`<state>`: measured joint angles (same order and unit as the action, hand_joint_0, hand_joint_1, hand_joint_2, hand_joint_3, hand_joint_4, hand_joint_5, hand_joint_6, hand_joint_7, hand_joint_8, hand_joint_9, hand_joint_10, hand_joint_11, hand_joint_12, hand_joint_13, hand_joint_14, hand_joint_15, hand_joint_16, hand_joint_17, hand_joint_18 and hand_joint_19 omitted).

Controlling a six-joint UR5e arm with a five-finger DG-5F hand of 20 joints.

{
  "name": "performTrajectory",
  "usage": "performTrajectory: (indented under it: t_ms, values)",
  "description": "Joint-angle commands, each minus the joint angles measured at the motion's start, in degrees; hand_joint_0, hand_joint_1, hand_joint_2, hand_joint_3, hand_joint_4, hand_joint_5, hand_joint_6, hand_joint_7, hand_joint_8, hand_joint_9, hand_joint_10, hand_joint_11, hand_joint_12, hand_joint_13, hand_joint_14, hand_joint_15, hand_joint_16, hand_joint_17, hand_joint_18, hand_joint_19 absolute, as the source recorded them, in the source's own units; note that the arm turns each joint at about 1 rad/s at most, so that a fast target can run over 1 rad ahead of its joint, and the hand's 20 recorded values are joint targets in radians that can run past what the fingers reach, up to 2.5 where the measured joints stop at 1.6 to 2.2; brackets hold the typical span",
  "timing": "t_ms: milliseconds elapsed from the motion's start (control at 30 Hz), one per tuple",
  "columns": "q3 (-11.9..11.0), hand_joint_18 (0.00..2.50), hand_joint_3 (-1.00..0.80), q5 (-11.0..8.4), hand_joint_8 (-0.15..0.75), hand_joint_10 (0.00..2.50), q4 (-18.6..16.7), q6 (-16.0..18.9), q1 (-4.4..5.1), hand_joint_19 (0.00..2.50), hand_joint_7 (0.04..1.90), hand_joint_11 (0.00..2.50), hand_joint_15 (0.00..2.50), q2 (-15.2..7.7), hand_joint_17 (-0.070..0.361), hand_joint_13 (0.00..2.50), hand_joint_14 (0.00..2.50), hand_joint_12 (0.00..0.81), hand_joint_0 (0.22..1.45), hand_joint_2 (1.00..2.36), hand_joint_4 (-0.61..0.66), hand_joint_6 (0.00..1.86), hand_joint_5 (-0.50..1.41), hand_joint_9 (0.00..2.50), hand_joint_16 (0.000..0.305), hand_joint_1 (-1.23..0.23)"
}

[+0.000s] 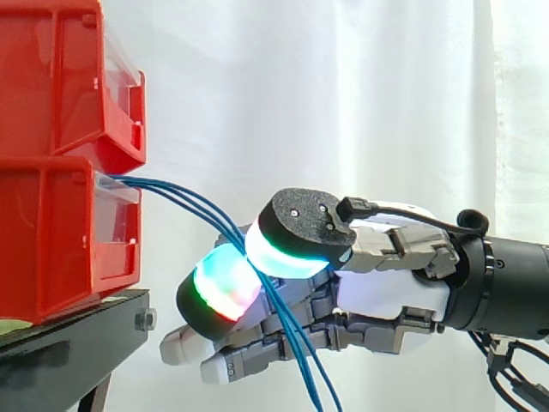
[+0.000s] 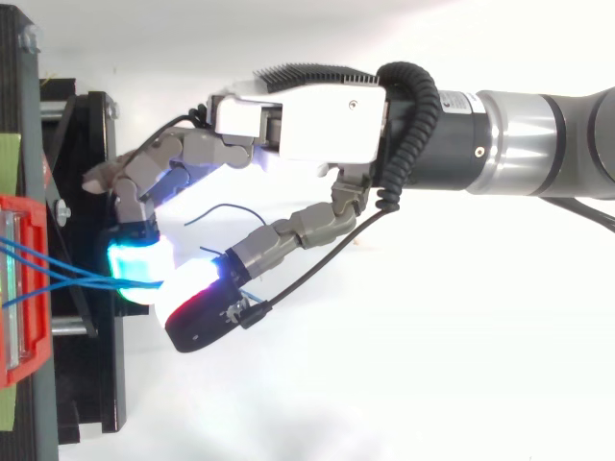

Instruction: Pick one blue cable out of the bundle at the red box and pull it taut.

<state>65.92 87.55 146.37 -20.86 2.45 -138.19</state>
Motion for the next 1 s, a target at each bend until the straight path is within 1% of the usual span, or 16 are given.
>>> performTrajectory:
  t_ms: [0,100,200,233,333,367,400,433,467,500,533,667,700,767,867,967]
  values:
    - [0.0,0.42,-0.23,-0.01,0.372,0.01,0.2,-0.1,0.02,0.29,0.99,0.54,0.19,0.0,0.116,0.42,0.01,0.364,0.63,1.01,0.16,0.92,-0.16,0.77,0.052,-0.75]
    - [0.0,0.45,-0.21,-0.01,0.372,0.01,0.4,0.0,0.19,0.30,0.99,0.58,0.20,0.0,0.117,0.45,0.01,0.367,0.63,1.01,0.13,0.93,-0.16,0.79,0.052,-0.77]
    - [0.0,0.46,-0.21,-0.01,0.373,0.01,1.6,0.2,0.37,0.30,0.99,0.65,0.21,0.0,0.116,0.46,0.01,0.367,0.64,1.01,0.11,0.93,-0.16,0.82,0.052,-0.78]
    - [0.0,0.47,-0.22,-0.01,0.370,0.01,1.8,0.2,0.37,0.30,1.00,0.72,0.22,0.0,0.114,0.47,0.01,0.366,0.65,1.01,0.11,0.93,-0.16,0.85,0.051,-0.79]
    - [0.0,0.48,-0.23,-0.01,0.371,0.01,3.8,0.5,0.46,0.31,1.00,0.82,0.24,0.6,0.114,0.49,0.01,0.364,0.66,1.01,0.10,0.93,-0.16,0.90,0.050,-0.79]
    - [0.0,0.48,-0.23,-0.01,0.369,0.02,3.8,0.5,0.46,0.31,1.00,0.85,0.24,0.6,0.114,0.50,0.01,0.363,0.66,1.01,0.10,0.93,-0.17,0.91,0.051,-0.80]
    - [0.0,0.49,-0.24,-0.01,0.370,0.01,6.9,1.6,0.54,0.32,1.00,0.92,0.25,1.3,0.113,0.51,0.01,0.363,0.66,1.01,0.10,0.93,-0.17,0.93,0.050,-0.80]
    - [0.0,0.49,-0.24,-0.01,0.371,0.01,7.8,1.9,0.54,0.33,0.99,0.96,0.26,1.6,0.113,0.51,0.01,0.363,0.66,1.02,0.10,0.94,-0.17,0.95,0.050,-0.80]
    - [0.0,0.50,-0.24,-0.18,0.373,0.01,9.5,2.3,0.63,0.33,0.99,0.99,0.27,2.1,0.114,0.52,0.01,0.367,0.66,1.01,0.10,0.94,-0.17,0.95,0.050,-0.80]
    - [0.0,0.50,-0.25,-0.18,0.372,0.01,9.5,2.3,0.63,0.33,0.99,1.01,0.28,2.1,0.114,0.54,0.01,0.367,0.67,1.01,0.10,0.94,-0.17,0.97,0.051,-0.80]
    - [0.0,0.51,-0.26,-0.45,0.366,0.01,11.4,2.7,0.72,0.34,0.99,1.08,0.31,2.7,0.114,0.57,0.01,0.368,0.67,1.01,0.11,0.94,-0.17,0.98,0.051,-0.80]
    - [0.0,0.52,-0.26,-1.41,0.365,0.01,14.6,2.9,0.98,0.36,0.98,1.11,0.35,3.7,0.114,0.61,0.01,0.368,0.67,1.01,0.11,0.94,-0.17,0.99,0.051,-0.80]
    - [0.0,0.53,-0.26,-1.68,0.364,0.01,15.3,3.1,1.07,0.36,0.97,1.14,0.36,4.2,0.114,0.63,0.01,0.369,0.67,1.02,0.11,0.94,-0.17,1.00,0.051,-0.80]
    - [0.0,0.53,-0.27,-1.94,0.365,0.01,16.3,3.5,1.16,0.37,0.98,1.14,0.38,4.6,0.114,0.65,0.02,0.367,0.67,1.01,0.11,0.94,-0.17,1.01,0.051,-0.79]
    - [0.0,0.54,-0.27,-2.20,0.366,0.01,17.2,4.4,1.33,0.39,0.97,1.15,0.42,4.7,0.114,0.69,0.01,0.365,0.67,1.01,0.11,0.94,-0.17,1.01,0.051,-0.79]
    - [0.0,0.56,-0.28,-2.20,0.364,0.01,17.7,6.1,1.51,0.39,0.97,1.16,0.50,4.7,0.115,0.77,0.02,0.366,0.67,1.01,0.11,0.94,-0.17,1.01,0.051,-0.79]
